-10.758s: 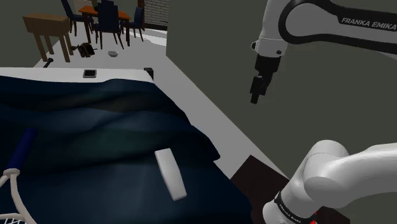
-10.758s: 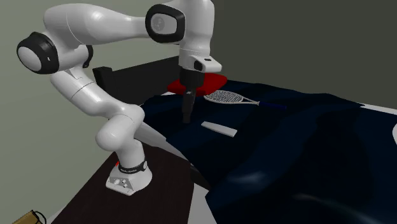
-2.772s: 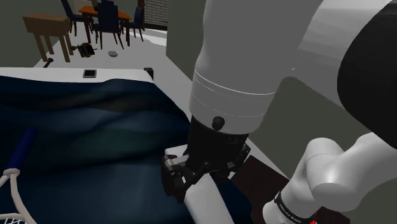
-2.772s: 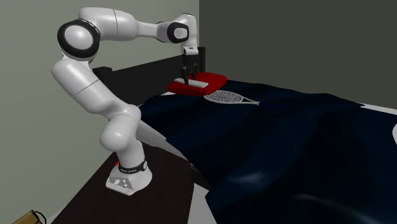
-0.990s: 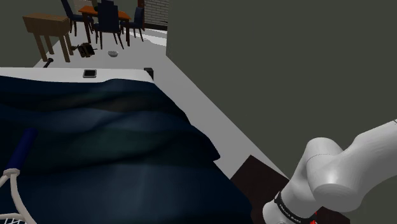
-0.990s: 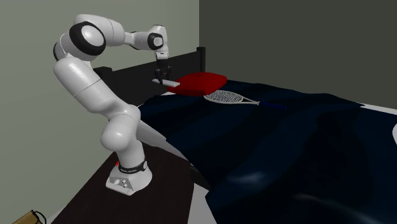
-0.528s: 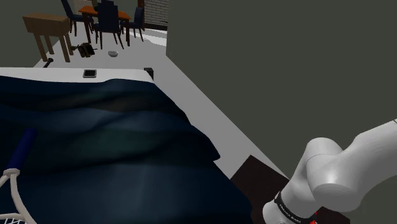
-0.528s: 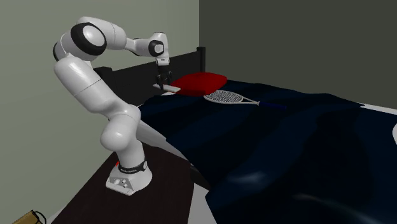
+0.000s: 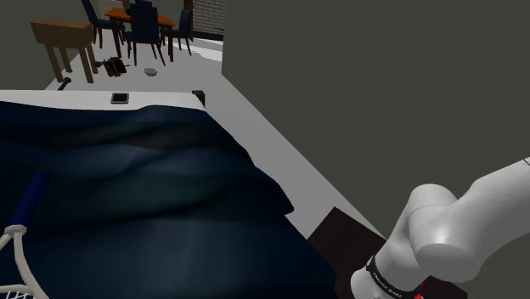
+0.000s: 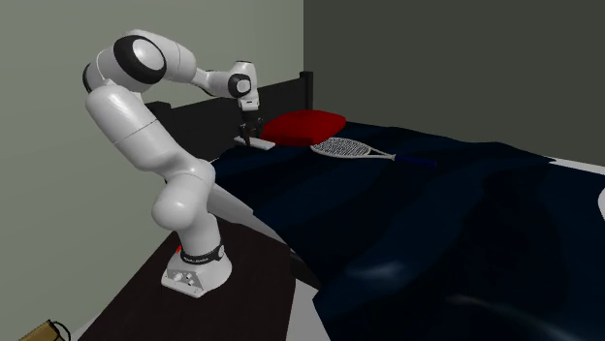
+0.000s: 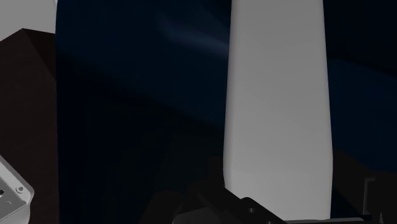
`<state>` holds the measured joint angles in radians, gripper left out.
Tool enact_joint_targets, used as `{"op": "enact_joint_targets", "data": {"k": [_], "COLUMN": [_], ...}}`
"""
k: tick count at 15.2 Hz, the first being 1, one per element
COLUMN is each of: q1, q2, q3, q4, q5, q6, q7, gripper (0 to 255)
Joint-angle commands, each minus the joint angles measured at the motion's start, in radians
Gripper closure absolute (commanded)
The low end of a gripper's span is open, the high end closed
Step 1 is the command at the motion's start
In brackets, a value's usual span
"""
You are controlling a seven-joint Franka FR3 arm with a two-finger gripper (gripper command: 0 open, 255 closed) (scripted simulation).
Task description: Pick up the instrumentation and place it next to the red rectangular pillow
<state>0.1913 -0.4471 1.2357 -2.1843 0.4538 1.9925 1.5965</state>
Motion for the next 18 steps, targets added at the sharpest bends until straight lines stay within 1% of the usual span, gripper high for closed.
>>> {"op": "enact_joint_targets", "data": {"k": [1,5,9,13,17,18], "q1": [-0.013,-0.044,-0.089,-0.149,-0.228,-0.228], "q2": [0.009,0.028,0.050,0.072,0.086,0.085], "q3": [0.025,0.078,0.142,0.221,0.316,0.316], "q4": [-0.018,-0.050,-0.078,-0.104,-0.125,-0.125], "q5": [0.002,0.002,0.001,0.000,0.005,0.006], "q6": [0.031,0.088,0.146,0.205,0.261,0.260], "q7": [0.003,0.006,0.011,0.016,0.015,0.014], "gripper": [255,255,255,255,255,255]}}
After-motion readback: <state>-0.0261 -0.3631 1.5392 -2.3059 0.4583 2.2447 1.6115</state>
